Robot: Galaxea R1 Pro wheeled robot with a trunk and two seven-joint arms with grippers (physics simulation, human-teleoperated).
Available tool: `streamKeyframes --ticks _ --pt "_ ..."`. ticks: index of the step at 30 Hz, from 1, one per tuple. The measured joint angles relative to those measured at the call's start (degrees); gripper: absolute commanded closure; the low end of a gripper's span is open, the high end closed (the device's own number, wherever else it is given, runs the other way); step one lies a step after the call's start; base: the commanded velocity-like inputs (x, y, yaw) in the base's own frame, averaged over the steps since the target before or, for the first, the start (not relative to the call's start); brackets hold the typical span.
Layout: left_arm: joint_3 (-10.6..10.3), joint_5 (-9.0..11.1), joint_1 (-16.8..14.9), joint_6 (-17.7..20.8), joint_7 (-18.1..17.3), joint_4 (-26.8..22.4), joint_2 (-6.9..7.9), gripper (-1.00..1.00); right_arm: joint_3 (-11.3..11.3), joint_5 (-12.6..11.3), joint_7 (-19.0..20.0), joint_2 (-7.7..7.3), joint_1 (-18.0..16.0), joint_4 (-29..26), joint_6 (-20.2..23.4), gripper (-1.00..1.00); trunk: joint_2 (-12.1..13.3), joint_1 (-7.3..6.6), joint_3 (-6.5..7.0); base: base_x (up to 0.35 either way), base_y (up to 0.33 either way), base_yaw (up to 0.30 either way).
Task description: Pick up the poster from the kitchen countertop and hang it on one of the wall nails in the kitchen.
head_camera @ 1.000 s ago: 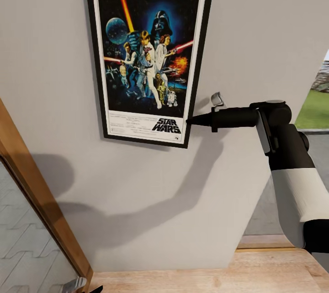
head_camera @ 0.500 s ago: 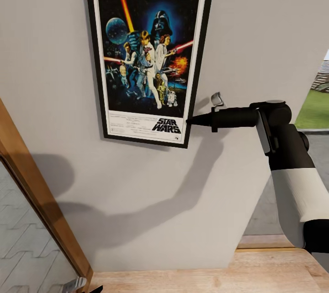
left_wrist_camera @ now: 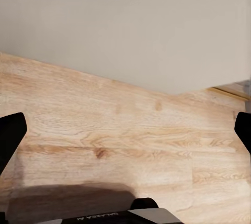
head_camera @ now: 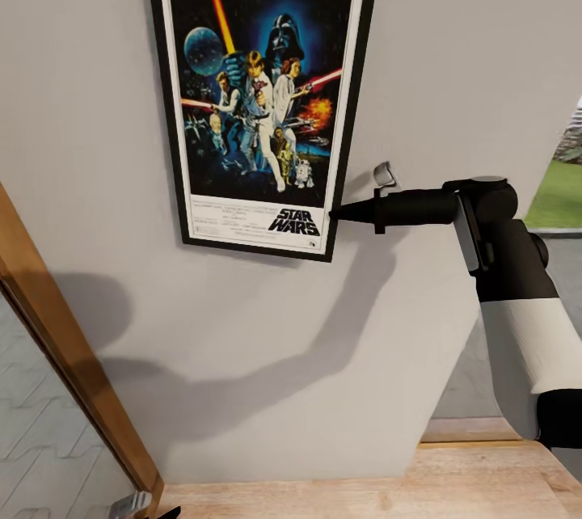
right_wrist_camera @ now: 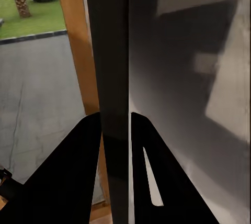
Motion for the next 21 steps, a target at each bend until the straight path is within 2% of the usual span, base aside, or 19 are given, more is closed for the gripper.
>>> streamKeyframes --ticks 2,3,4,5,8,10,16,21 --pt "0.0 0.0 0.0 0.0 0.0 0.0 0.00 -1.00 0.0 0.0 0.0 0.00 0.0 0.0 0.0 1.00 0.0 0.00 0.00 0.175 0.000 0.000" --pt "0.0 0.0 0.0 0.0 0.0 0.0 0.00 -1.00 7.2 -2.3 7.5 -1.87 0.1 -2.8 -3.9 -1.00 0.0 0.01 -0.02 0.064 0.000 0.000" --pt "0.0 0.0 0.0 0.0 0.0 0.0 0.00 -1.00 0.7 0.0 0.2 -0.07 0.0 -0.6 -0.2 -1.00 0.0 0.00 0.00 0.041 0.000 0.000" --pt "0.0 0.0 0.0 0.0 0.0 0.0 0.00 -1.00 0.0 -0.1 0.0 0.00 0.0 0.0 0.1 -1.00 0.0 0.02 0.00 0.033 0.000 0.000" --pt "0.0 0.0 0.0 0.0 0.0 0.0 0.00 -1.00 -0.5 -0.7 0.1 0.01 0.0 -0.1 0.2 -1.00 0.0 0.01 0.00 0.014 0.000 0.000" --pt "0.0 0.0 0.0 0.0 0.0 0.0 0.00 -1.00 -2.1 -3.2 0.2 -0.05 0.0 -0.2 0.2 -1.00 0.0 0.01 0.00 0.002 0.000 0.000" --pt "0.0 0.0 0.0 0.0 0.0 0.0 0.00 -1.00 -2.3 -3.9 0.3 -0.06 0.0 -0.2 0.4 -1.00 0.0 0.01 0.00 0.000 0.000 0.000" --pt "0.0 0.0 0.0 0.0 0.0 0.0 0.01 -1.00 -2.3 -4.1 0.3 -0.05 0.0 -0.2 0.3 -1.00 0.0 0.04 0.01 -0.168 0.000 0.000"
